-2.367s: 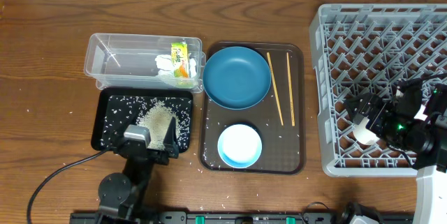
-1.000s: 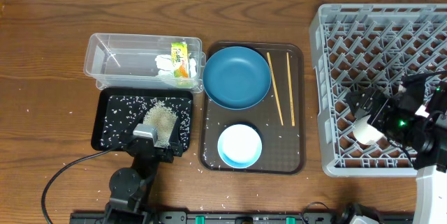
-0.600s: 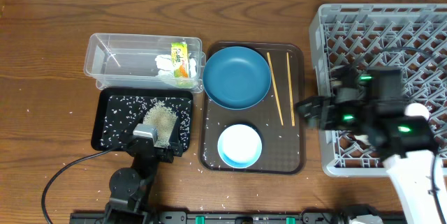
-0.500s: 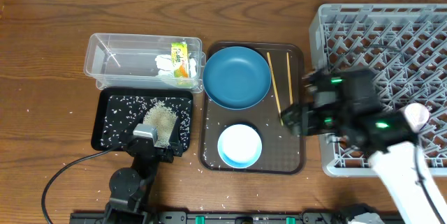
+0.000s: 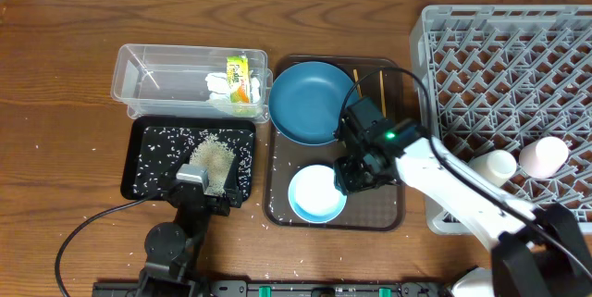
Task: Sort waste into correct bins and load items into the dishwasher rack
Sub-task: 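Reach right gripper to the light-blue bowl and grasp it, then carry the light-blue bowl with right gripper into the dish rack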
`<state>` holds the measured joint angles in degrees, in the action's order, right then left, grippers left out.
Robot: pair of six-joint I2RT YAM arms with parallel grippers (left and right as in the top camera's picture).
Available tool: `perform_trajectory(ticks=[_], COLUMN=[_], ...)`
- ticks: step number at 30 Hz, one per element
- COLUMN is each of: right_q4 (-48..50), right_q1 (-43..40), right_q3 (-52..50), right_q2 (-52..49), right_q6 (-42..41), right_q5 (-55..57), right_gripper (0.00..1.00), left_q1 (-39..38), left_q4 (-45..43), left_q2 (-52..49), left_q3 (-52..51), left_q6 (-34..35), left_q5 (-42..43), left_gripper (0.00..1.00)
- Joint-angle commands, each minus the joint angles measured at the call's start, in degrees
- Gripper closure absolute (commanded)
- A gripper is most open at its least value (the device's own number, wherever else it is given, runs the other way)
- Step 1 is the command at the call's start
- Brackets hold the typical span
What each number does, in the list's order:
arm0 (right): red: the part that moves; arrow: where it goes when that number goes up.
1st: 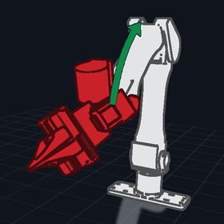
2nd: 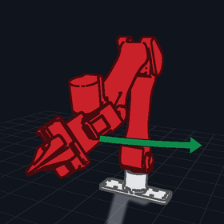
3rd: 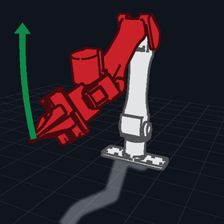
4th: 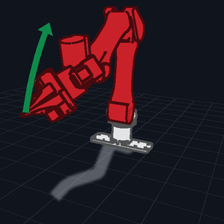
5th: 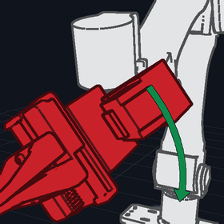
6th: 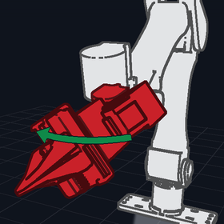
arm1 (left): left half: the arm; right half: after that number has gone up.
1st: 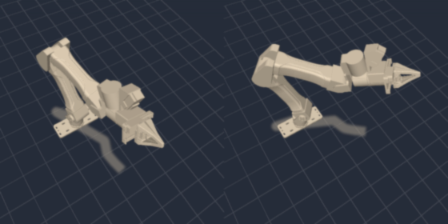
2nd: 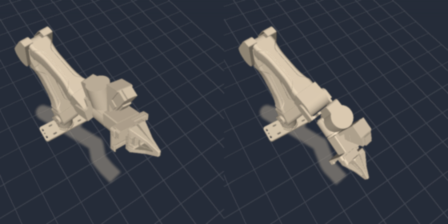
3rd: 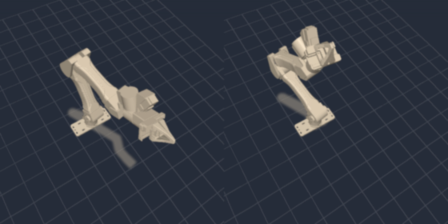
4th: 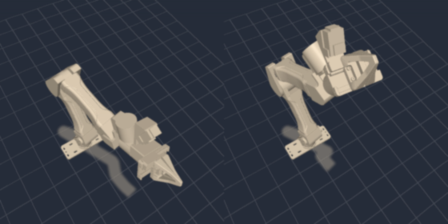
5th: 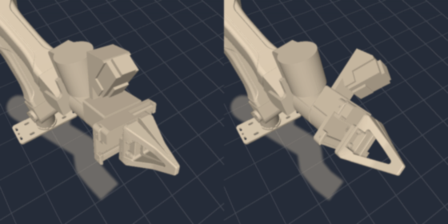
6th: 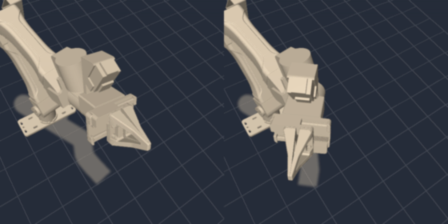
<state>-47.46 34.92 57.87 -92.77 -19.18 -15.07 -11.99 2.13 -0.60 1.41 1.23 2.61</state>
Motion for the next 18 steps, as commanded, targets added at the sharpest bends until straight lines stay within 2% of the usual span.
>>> perform_trajectory(ticks=[1, 5, 6, 11, 15, 18], right_q4=[0.1, 1.0, 1.2, 1.0, 0.3, -1.1], right_q1=[1.6, 1.5, 1.4, -1.5, -4.5, -6.5], right_q3=[-0.3, -0.1, 0.0, 0.6, 0.6, 0.6], right_q2=[-1.7, -1.7, -1.6, 2.5, 9.9, 16.7], right_q6=[-0.5, -0.8, -1.3, -5.5, -6.1, -8.0], right_q5=[2.0, 5.5, 6.0, 13.8, 20.3, 31.2], right_gripper=[0.68, 0.96, 0.99, 0.99, 0.99, 0.99], left_q1=[0.4, 0.4, 0.4, 0.4, 0.4, 0.4], left_q4=[1.7, 1.7, 1.7, 1.7, 1.7, 1.7], left_q2=[0.3, 0.3, 0.3, 0.3, 0.3, 0.3], left_q3=[-1.2, -1.2, -1.2, -1.2, -1.2, -1.2], left_q6=[-0.8, -0.8, -0.8, -0.8, -0.8, -0.8], left_q5=[-0.7, -0.7, -0.7, -0.7, -0.7, -0.7], left_gripper=[0.07, 0.07, 0.06, 0.07, 0.06, 0.07])
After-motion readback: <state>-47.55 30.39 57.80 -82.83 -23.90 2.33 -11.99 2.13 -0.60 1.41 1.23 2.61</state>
